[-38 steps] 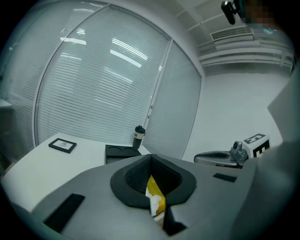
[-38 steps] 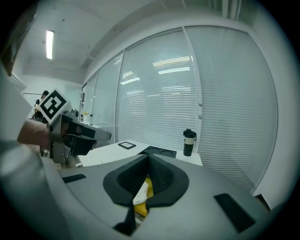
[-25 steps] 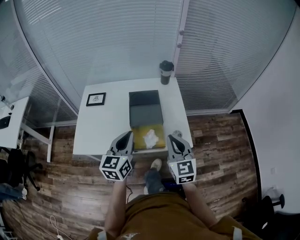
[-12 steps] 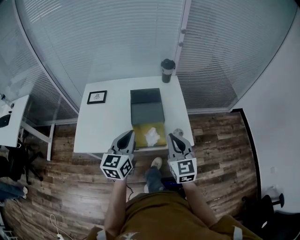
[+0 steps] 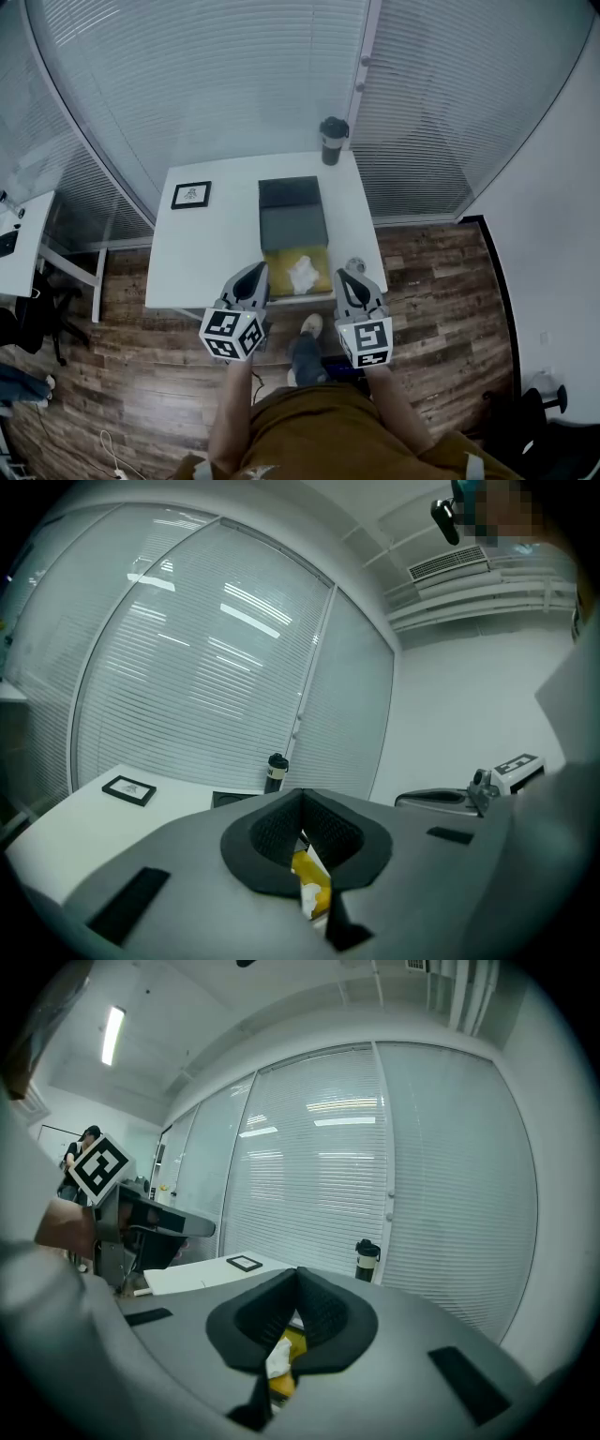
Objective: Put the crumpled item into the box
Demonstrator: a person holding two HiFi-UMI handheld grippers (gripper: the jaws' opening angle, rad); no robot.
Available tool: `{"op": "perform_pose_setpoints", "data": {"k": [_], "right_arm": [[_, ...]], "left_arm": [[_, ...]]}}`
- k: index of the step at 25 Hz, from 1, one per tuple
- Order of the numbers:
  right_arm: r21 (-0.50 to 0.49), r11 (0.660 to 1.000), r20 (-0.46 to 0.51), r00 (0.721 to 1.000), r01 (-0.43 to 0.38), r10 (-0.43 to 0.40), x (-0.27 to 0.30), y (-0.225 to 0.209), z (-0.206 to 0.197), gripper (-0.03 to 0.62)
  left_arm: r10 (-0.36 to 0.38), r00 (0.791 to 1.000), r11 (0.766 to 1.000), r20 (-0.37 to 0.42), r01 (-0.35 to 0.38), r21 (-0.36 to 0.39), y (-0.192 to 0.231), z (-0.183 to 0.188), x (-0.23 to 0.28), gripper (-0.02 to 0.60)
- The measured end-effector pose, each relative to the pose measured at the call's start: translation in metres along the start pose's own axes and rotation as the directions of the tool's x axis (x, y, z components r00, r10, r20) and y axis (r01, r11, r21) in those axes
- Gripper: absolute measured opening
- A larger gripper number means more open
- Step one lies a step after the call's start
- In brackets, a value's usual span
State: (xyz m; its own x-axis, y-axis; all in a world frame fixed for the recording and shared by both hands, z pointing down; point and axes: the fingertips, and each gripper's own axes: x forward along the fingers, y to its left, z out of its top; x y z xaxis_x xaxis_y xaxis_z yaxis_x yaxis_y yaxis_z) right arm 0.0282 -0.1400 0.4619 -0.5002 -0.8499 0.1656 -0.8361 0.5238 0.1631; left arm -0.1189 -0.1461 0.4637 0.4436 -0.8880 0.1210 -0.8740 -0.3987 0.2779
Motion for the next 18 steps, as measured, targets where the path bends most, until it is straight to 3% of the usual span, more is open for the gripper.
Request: {"op": "perform_pose_setpoints", "data": {"k": [8, 18], "right_arm": [[0.002, 1.000, -0.005, 1.000, -0.006, 0.006, 0.003, 0.002, -0.002, 0.012], [0.000, 1.000, -0.022, 1.000, -0.017, 0.017, 0.001, 0.007, -0.008, 0.012]], "left_arm": [[0.010, 0.999, 1.000, 0.034, -0.011, 0.023, 0.004, 0.005, -0.003, 0.024], [-0.019, 1.000, 0.998, 0.002, 0.019, -0.060, 0.007, -0.008, -0.005, 0.023]]}}
